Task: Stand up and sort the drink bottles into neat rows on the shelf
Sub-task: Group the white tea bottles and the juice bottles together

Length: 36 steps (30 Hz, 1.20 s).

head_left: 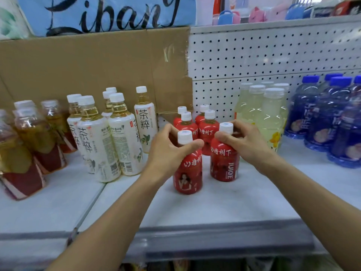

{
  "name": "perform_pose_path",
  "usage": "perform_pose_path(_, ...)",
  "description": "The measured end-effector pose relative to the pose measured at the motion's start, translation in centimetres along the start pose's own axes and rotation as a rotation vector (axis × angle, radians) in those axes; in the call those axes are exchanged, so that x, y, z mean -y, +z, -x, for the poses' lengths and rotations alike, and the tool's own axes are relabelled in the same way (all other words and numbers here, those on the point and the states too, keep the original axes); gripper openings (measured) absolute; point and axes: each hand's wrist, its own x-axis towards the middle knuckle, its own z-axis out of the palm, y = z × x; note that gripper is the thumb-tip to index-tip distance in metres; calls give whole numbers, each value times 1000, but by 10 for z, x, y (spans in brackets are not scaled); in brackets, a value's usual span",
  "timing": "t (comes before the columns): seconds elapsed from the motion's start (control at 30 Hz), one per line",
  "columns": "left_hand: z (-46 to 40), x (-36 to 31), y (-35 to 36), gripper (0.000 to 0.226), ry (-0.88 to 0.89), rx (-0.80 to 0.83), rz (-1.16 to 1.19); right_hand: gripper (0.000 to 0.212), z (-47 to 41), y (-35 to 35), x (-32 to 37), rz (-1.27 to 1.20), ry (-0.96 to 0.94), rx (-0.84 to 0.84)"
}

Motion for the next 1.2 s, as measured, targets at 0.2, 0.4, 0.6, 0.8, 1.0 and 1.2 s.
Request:
perform_pose_path(0.2,0,5,-3,47,-152,191,132,38,16,0,-6,38,38,16)
perform_pose_path(0.4,9,30,-16,80,-186,447,91,81,27,-5,-23,-9,196,196)
perform_pose_path(0.6,10,37,-4,92,-119,314,1,94,37,-4,-27,114,128,157)
perform_pose_path(0.8,17,45,-5,101,-92,343,-84,112,43,-7,-29,55,146,341)
perform_pose_path(1.0,24,45,-2,90,-104,269,-106,104,50,0,-27,118,118,225)
perform_pose_path(1.2,27,49,-1,90,-101,260,-120,119,45,15,-22,176,-1,88)
